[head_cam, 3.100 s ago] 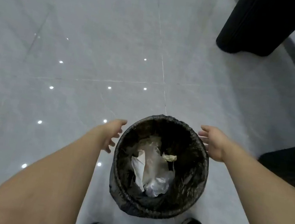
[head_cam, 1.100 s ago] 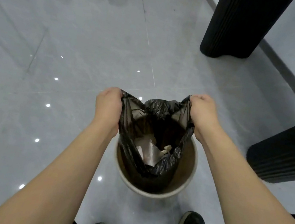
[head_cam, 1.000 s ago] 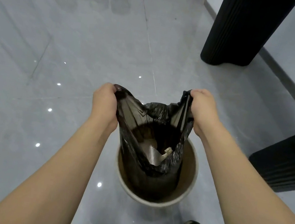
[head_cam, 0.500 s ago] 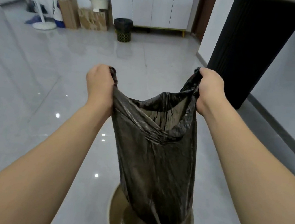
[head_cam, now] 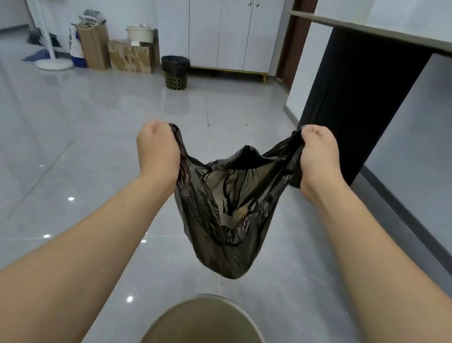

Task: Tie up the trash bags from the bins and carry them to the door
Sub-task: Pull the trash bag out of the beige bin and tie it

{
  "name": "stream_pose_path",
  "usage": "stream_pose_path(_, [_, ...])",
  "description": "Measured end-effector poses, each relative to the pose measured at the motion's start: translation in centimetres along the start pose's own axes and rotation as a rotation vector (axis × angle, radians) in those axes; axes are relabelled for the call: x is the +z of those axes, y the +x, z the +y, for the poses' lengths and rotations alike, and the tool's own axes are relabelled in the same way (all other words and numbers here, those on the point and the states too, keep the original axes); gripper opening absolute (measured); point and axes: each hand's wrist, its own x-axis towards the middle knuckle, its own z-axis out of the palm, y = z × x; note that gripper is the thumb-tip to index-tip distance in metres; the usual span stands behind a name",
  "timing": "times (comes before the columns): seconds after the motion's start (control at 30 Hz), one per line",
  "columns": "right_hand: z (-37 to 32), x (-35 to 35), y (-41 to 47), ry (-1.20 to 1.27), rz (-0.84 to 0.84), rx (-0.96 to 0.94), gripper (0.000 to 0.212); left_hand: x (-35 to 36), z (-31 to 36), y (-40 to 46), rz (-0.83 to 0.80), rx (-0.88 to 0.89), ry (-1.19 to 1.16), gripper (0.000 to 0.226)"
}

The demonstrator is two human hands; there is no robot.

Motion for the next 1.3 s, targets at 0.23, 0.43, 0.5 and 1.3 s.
stream_pose_path(0.23, [10.7,-5.0,2.5,-0.291,0.054,0.051,0.019,-0.4,-10.8,-0.4,0.017,-0.148,0.215,0.021])
stream_pose_path(0.43, [20.6,-10.3,3.3,-0.263,0.033,0.361,0.015,-3.9,-20.7,-0.3,-0.088,-0.25,0.846,0.014])
stream_pose_path(0.5, [22.9,-11.7,3.0,-0.258,0.026,0.422,0.013,-4.2,-22.2,-0.8,-0.186,-0.171,1.174,0.018])
stream_pose_path(1.3, [21.4,-11.6,-1.4,-1.507,-0.493,-0.287,0.108,6.8,-26.1,-5.7,-0.939,0.473,1.486,0.019])
